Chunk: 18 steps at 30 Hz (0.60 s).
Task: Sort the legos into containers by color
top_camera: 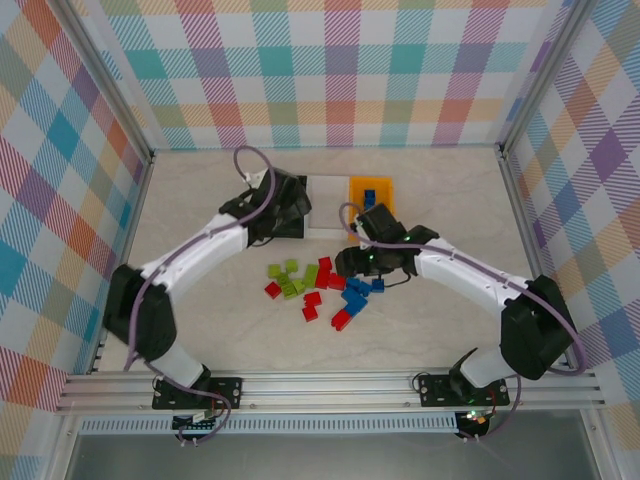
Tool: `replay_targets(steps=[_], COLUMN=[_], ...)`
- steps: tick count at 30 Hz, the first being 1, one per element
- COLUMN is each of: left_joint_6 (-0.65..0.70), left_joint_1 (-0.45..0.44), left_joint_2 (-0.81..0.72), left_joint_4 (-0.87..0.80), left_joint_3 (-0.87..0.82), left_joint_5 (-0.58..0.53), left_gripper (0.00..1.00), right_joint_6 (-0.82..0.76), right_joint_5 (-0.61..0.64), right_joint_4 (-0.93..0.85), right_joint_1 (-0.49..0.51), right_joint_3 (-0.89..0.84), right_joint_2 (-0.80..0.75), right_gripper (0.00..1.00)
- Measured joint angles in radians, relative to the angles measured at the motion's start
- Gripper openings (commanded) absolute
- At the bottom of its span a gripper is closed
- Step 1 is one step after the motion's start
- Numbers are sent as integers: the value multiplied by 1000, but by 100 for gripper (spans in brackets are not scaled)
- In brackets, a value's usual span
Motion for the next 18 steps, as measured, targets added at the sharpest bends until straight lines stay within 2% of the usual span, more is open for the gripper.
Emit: replay_targets(steps=[4,9,18], left_joint_6=[-14,-34,-54], left_joint_1=[-63,-67,-36], left_joint_2=[-167,-313,-512], left_joint_4=[10,-29,-133], left_joint_3=[-178,-357,-444], left_joint_5=[25,27,-15], left_gripper=[100,100,100], right_joint_6=[-19,-22,-25], right_joint_5=[-3,35,153], right_joint_4=[-29,-57,-69], right_joint_1=[117,233,312], right_joint_3=[-34,-75,-51], right_joint_2=[0,27,153], right_gripper=[68,66,64])
